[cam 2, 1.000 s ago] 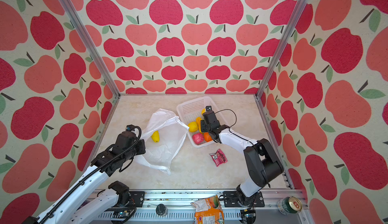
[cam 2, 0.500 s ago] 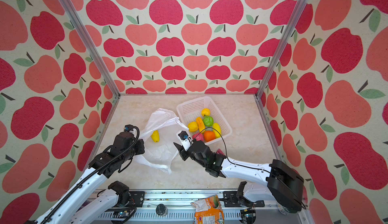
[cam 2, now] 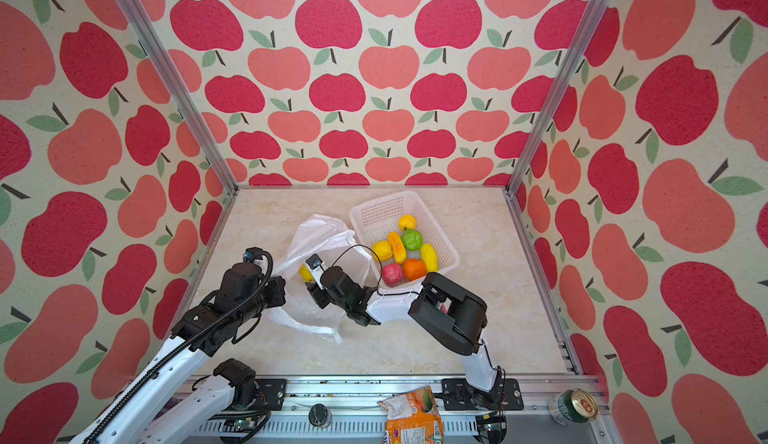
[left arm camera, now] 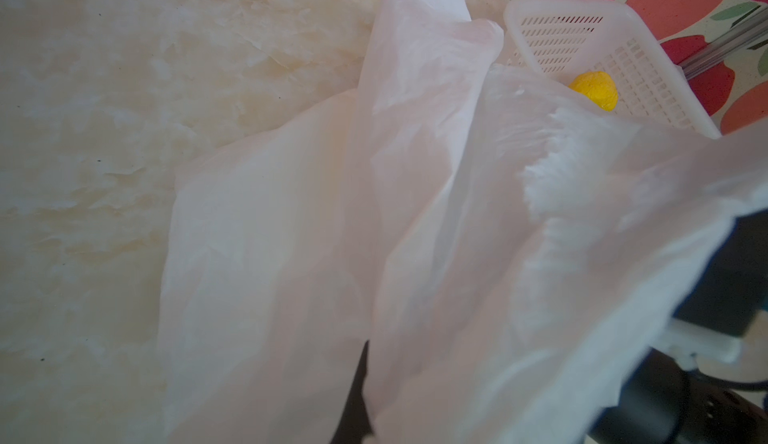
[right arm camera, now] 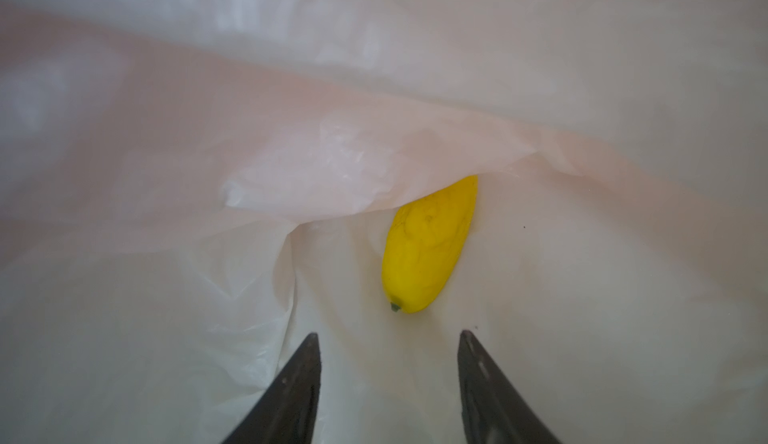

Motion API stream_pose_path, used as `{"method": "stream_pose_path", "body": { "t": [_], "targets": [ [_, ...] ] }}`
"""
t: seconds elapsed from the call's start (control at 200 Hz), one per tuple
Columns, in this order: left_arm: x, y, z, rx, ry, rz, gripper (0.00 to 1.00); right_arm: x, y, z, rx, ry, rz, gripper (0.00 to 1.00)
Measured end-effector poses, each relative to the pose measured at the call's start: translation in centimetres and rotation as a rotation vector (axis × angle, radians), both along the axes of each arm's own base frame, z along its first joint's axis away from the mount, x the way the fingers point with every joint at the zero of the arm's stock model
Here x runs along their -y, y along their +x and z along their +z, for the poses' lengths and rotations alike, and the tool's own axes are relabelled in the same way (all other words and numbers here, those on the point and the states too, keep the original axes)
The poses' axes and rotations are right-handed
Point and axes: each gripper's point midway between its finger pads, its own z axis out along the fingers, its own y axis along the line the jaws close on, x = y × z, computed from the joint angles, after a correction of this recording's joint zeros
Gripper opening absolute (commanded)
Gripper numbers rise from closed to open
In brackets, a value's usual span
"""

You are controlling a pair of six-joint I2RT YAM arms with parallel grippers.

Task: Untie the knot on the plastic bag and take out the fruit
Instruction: 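Move the open right gripper back into the bag opening toward the yellow fruit, then close the right gripper on the yellow elongated fruit and lift it out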

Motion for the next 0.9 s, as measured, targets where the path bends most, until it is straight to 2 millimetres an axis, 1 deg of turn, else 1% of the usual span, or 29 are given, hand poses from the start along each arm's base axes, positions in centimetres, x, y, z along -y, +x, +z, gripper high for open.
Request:
{"method": "stream_pose_path", "body": {
  "t": [0.075,0.14,0.245,0.34,0.405,0.585,0.7,0.765,0.9],
  "targets": [
    [0.1,0.0,0.0,-0.003,-0.002,-0.003,0.00,-1.3,0.8,-1.6,0.000,-0.005,-0.013,0.61],
    [0.2,0.0,-0.1,-0.008,-0.004,-0.008,0.00,-2.2,1.5,-2.9,0.000,-0.012,-0.026,0.67],
    [0.3,-0.1,-0.2,-0.011,-0.008,-0.013,0.00,-2.9,2.5,-4.9,-0.004,-0.023,-0.051,0.80],
    [0.5,-0.1,-0.2,-0.014,-0.014,-0.021,0.00,-3.3,3.3,-5.9,0.007,-0.032,-0.069,0.85],
    [0.6,-0.2,-0.1,-0.014,-0.018,-0.027,0.00,-3.6,3.9,-6.0,0.016,-0.028,-0.084,0.86],
    [0.9,-0.2,0.2,-0.011,-0.030,-0.041,0.00,-4.7,5.3,-5.6,0.045,-0.012,-0.126,0.84],
    [1.1,-0.2,0.4,-0.009,-0.037,-0.048,0.00,-5.1,6.0,-5.9,0.055,-0.020,-0.154,0.81],
    [1.1,-0.2,0.4,-0.010,-0.038,-0.049,0.00,-4.8,6.2,-6.2,0.056,-0.033,-0.167,0.76],
    [1.1,-0.2,0.4,-0.010,-0.039,-0.049,0.00,-4.4,6.7,-6.4,0.064,-0.046,-0.184,0.61]
  ]
}}
